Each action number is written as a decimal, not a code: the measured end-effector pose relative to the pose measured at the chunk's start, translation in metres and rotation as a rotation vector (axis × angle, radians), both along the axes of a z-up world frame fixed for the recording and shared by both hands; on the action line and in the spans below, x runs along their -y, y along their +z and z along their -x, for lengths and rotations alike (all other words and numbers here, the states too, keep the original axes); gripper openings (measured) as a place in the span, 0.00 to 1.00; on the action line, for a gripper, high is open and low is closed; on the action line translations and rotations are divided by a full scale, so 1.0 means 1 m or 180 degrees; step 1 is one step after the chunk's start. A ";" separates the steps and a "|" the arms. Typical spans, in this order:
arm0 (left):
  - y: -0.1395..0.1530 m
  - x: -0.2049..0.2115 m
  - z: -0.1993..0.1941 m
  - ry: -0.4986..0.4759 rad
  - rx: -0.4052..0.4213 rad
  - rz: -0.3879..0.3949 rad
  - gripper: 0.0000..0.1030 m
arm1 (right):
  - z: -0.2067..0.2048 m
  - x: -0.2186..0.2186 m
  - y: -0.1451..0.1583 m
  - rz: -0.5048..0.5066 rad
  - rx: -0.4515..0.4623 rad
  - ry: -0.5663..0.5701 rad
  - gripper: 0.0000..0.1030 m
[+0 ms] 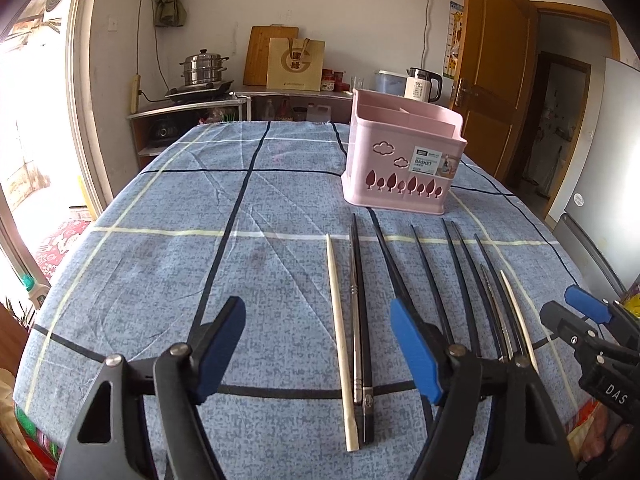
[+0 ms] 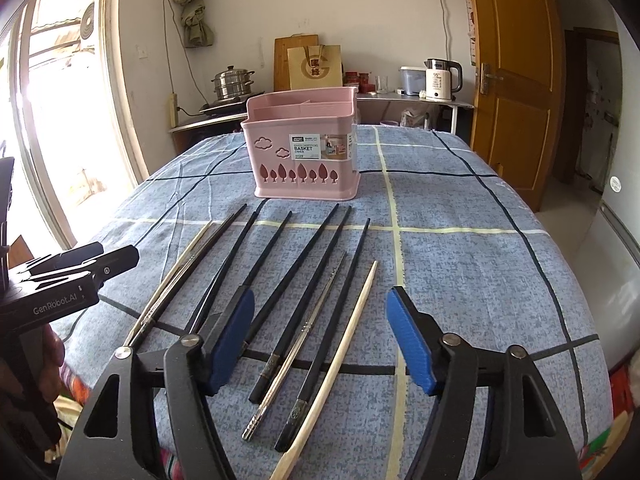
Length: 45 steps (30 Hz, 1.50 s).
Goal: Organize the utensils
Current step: 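Close the left tool on a black chopstick while the right tool grasps another black chopstick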
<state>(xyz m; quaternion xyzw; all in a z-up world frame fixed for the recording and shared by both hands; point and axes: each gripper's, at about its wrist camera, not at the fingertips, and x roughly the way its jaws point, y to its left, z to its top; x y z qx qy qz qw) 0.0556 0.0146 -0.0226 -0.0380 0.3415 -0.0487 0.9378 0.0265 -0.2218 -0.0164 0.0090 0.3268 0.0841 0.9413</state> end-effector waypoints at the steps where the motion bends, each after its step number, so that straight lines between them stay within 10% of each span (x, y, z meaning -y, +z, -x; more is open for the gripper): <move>1: -0.001 -0.002 -0.006 -0.0011 -0.0040 0.0042 0.74 | -0.006 0.000 -0.001 -0.0011 -0.0037 0.0006 0.52; 12: -0.011 0.012 -0.059 -0.0482 -0.0368 0.0064 0.49 | -0.067 -0.007 -0.013 -0.0089 -0.0309 0.0103 0.27; 45: -0.033 0.061 -0.134 -0.0953 -0.1052 0.0148 0.17 | -0.151 -0.002 -0.041 -0.0077 -0.0847 0.0033 0.14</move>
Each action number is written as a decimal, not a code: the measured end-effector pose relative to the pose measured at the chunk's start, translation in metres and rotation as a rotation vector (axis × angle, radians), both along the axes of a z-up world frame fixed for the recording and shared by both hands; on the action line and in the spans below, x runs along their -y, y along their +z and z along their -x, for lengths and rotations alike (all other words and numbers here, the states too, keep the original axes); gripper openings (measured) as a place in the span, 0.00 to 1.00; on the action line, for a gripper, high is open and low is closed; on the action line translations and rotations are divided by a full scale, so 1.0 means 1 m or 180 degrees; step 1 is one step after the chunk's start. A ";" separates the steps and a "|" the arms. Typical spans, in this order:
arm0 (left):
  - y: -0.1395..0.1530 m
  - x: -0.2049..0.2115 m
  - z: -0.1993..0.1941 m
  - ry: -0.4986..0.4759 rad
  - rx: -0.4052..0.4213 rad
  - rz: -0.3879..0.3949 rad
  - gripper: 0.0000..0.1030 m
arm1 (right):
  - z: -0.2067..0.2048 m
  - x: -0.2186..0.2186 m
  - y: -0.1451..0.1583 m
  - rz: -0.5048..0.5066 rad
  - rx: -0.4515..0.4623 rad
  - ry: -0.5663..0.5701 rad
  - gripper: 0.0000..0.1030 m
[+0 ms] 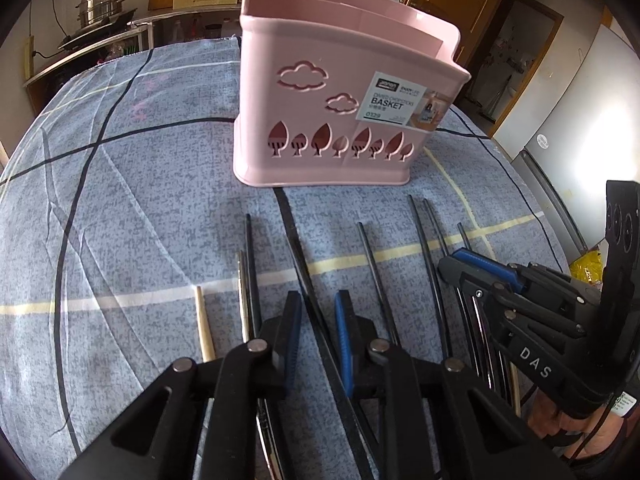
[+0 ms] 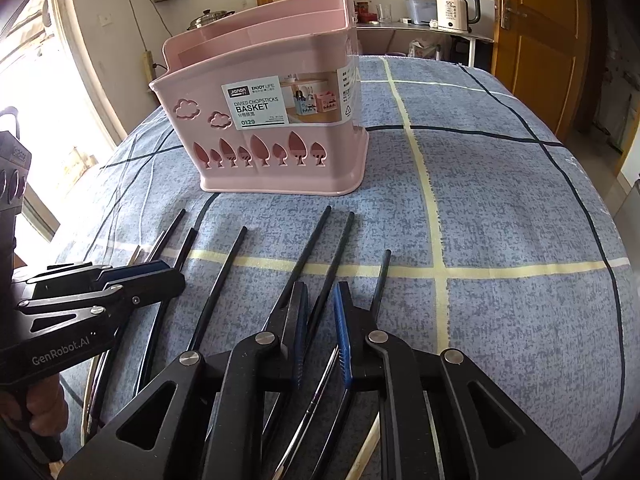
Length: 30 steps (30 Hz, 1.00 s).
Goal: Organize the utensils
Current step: 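Close the left tool on a black chopstick while the right tool grasps another black chopstick, then lift the black chopstick with the left tool over the basket while the right tool carries its chopstick there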
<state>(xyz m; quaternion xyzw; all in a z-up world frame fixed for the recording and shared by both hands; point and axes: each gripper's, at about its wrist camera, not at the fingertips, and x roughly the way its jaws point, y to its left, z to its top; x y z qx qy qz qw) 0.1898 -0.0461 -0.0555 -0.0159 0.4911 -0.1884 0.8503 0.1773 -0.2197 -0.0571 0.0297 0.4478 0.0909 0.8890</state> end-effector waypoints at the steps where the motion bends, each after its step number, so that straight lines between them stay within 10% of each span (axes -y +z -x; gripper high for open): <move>1: 0.000 0.002 0.000 0.0006 0.0009 -0.0032 0.17 | -0.002 0.000 0.000 0.0004 -0.0011 -0.0006 0.14; 16: 0.007 0.012 0.004 -0.0019 0.0117 -0.0106 0.06 | -0.004 0.002 0.005 -0.0016 -0.0001 -0.0021 0.08; 30: 0.090 -0.015 0.035 -0.0002 0.0675 0.0217 0.05 | 0.032 0.014 0.073 -0.0255 0.0560 0.0015 0.07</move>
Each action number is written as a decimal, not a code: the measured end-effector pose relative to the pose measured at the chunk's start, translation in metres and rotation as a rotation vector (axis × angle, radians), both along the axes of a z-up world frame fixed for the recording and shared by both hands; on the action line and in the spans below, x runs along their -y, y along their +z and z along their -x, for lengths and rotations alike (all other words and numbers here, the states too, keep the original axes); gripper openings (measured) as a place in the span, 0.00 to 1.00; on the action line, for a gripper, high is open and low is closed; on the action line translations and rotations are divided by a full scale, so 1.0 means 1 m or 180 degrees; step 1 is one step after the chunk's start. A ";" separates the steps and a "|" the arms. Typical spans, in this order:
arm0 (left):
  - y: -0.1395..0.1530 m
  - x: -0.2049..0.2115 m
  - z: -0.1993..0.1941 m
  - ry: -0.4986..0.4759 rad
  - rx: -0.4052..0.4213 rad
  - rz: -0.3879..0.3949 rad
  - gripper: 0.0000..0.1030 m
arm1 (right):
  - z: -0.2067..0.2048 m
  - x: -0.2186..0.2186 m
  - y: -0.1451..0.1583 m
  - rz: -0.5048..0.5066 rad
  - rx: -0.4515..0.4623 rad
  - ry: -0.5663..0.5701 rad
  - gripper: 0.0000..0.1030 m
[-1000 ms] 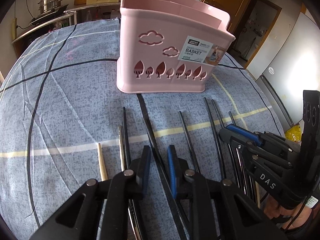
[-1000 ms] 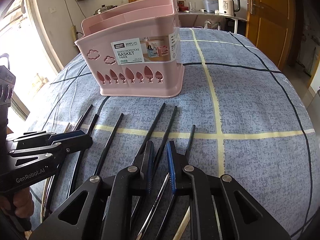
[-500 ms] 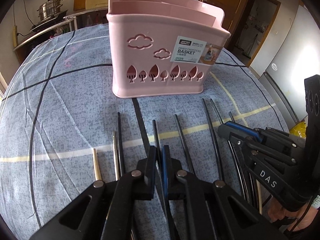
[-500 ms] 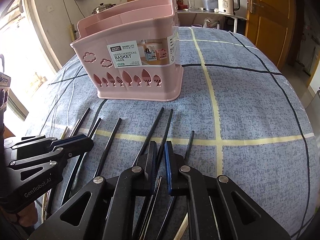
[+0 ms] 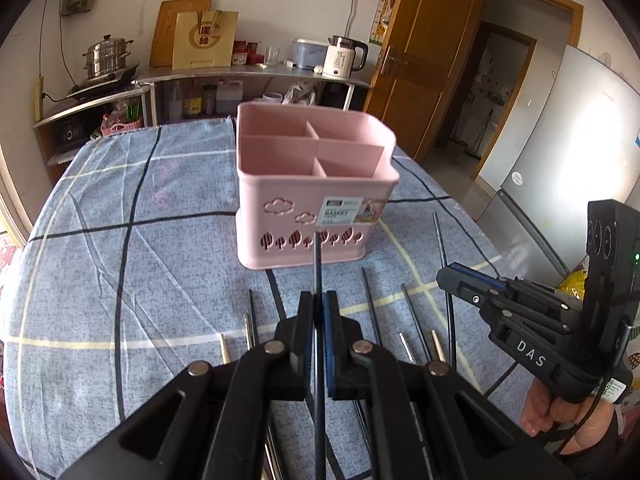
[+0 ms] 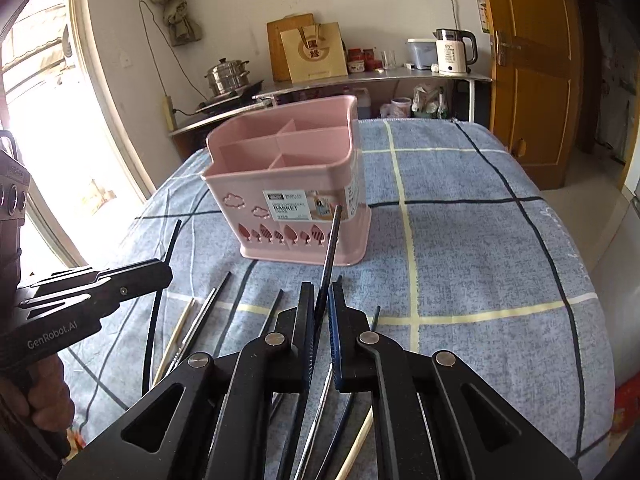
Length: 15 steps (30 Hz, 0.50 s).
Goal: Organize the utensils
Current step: 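Lift the black chopstick with the left tool over the basket while the right tool carries its chopstick there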
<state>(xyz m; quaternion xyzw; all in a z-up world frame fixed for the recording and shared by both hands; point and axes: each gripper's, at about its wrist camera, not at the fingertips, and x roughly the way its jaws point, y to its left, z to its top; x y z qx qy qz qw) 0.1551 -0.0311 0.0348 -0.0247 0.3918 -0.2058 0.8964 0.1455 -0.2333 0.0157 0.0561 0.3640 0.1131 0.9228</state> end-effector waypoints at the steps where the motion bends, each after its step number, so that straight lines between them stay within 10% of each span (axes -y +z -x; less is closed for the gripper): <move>1: 0.007 -0.002 0.004 0.0002 0.0047 0.0023 0.05 | 0.003 0.000 0.006 -0.0012 0.0046 0.0011 0.07; 15: 0.061 -0.019 0.021 -0.0022 0.0438 0.0175 0.05 | 0.034 0.002 0.066 -0.0033 0.0538 0.0092 0.05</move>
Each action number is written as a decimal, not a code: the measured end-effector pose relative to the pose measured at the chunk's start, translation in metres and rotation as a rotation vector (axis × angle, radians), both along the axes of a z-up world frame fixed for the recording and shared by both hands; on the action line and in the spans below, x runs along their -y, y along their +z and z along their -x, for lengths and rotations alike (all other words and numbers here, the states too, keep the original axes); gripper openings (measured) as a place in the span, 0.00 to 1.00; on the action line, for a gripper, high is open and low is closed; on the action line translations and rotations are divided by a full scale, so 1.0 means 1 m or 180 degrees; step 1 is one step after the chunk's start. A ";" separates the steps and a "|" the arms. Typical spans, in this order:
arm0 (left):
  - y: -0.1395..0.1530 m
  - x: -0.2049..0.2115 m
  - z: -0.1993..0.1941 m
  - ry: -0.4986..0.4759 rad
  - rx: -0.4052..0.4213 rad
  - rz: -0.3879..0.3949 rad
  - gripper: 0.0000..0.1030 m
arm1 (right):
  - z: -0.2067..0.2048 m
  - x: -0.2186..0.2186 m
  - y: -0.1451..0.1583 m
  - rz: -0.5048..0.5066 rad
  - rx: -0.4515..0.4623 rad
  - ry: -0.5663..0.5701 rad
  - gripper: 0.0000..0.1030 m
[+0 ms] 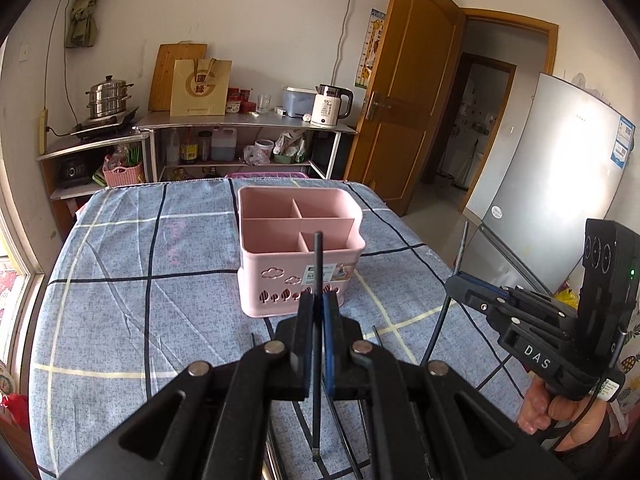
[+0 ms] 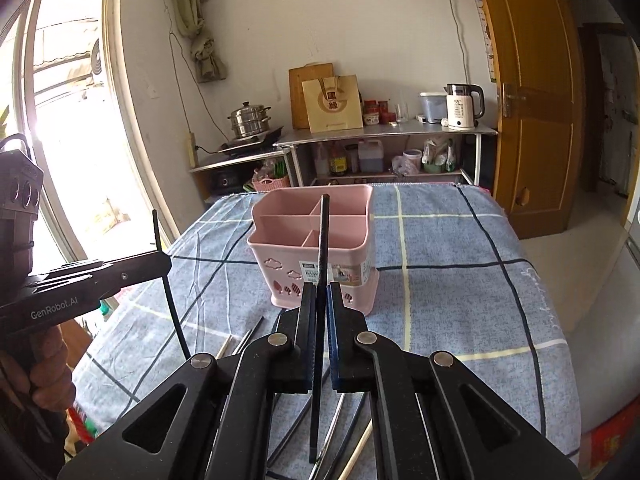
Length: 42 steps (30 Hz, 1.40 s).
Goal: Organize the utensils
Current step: 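Lift the black chopstick with the left tool over the basket while the right tool carries its chopstick there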
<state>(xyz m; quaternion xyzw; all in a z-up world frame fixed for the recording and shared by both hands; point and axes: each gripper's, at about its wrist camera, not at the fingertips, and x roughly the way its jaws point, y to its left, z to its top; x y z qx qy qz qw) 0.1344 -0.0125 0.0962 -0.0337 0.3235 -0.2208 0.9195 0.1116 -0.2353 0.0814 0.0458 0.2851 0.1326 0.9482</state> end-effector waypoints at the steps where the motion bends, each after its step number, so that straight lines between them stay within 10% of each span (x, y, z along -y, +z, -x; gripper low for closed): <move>1: 0.001 0.000 0.000 -0.0007 0.0014 0.0002 0.05 | 0.002 -0.001 0.004 0.0004 0.0024 0.0000 0.05; 28: 0.120 0.002 -0.079 0.0029 0.0538 0.0115 0.05 | -0.076 -0.018 0.106 -0.0055 0.0666 0.0095 0.05; 42: 0.088 -0.008 -0.132 0.0178 0.0429 0.0219 0.05 | -0.123 -0.040 0.079 -0.0181 0.0520 0.0203 0.05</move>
